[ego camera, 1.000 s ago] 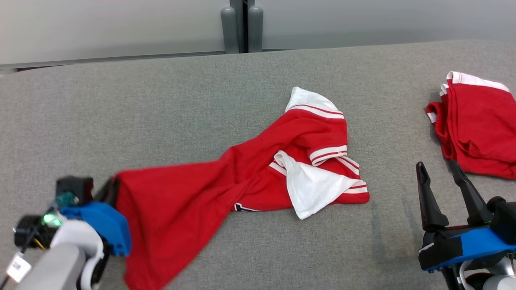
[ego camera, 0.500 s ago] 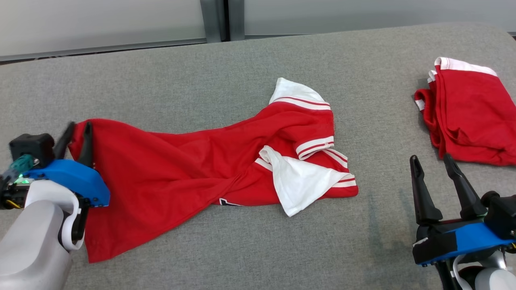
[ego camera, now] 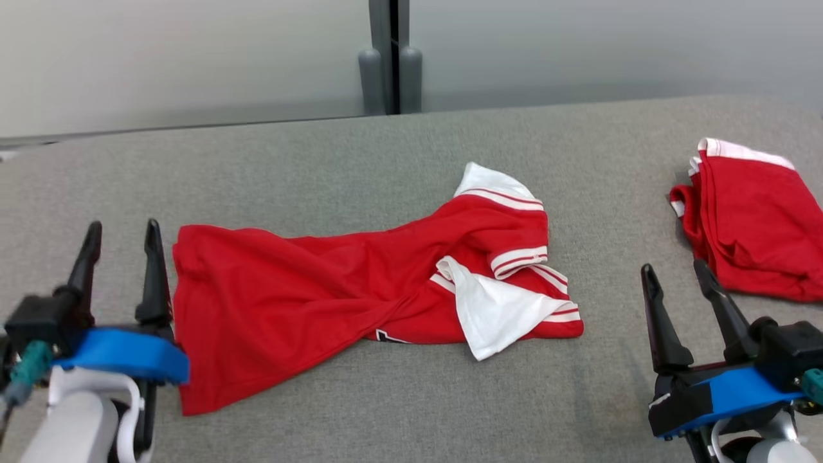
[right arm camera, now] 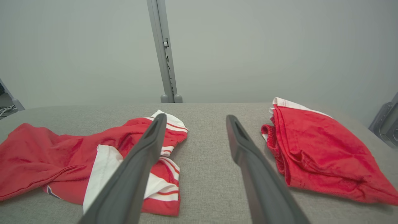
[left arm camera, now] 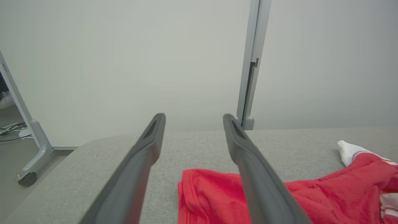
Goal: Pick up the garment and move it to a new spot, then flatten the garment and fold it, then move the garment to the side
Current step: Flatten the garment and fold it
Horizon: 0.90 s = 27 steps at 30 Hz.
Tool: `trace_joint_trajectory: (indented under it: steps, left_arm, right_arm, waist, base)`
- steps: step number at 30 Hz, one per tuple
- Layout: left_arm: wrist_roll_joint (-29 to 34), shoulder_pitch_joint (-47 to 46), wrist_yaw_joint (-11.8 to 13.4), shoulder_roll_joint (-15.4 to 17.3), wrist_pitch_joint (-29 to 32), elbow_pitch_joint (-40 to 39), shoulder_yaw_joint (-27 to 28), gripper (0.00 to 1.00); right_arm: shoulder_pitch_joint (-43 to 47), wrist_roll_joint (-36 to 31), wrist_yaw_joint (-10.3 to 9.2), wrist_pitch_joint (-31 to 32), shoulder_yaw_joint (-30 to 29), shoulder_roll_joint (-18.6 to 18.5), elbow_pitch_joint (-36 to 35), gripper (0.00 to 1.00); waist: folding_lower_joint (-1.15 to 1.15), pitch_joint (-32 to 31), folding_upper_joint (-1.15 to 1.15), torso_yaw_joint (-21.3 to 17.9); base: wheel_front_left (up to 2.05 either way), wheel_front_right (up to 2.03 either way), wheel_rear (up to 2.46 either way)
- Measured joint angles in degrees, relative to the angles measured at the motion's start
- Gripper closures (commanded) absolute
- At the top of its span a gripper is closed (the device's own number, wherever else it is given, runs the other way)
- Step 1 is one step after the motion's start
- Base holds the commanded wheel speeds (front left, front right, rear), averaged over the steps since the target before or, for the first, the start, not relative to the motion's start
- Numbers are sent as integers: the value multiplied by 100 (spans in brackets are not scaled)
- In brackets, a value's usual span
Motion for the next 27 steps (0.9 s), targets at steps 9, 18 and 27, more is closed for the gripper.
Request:
trace_joint_trajectory:
  steps: [9, 18, 27]
  left_arm:
    - [454, 1325, 299, 4, 54, -1154, -48, 0]
    - [374, 1603, 398, 88, 361, -1384, -114, 0]
    - [355, 1603, 402, 167, 390, -1441, -99, 0]
  right_arm:
    - [262, -114, 0, 157, 110, 0, -77, 0]
    - [394, -102, 0, 247, 96, 0, -199, 0]
    - [392, -96, 0, 250, 74, 0, -224, 0]
  waist:
    - [-1, -455, -1, 111]
    - [0, -493, -1, 102]
    - [1, -420, -1, 81]
  base:
    - [0, 0, 0]
    - [0, 0, 0]
    - [0, 0, 0]
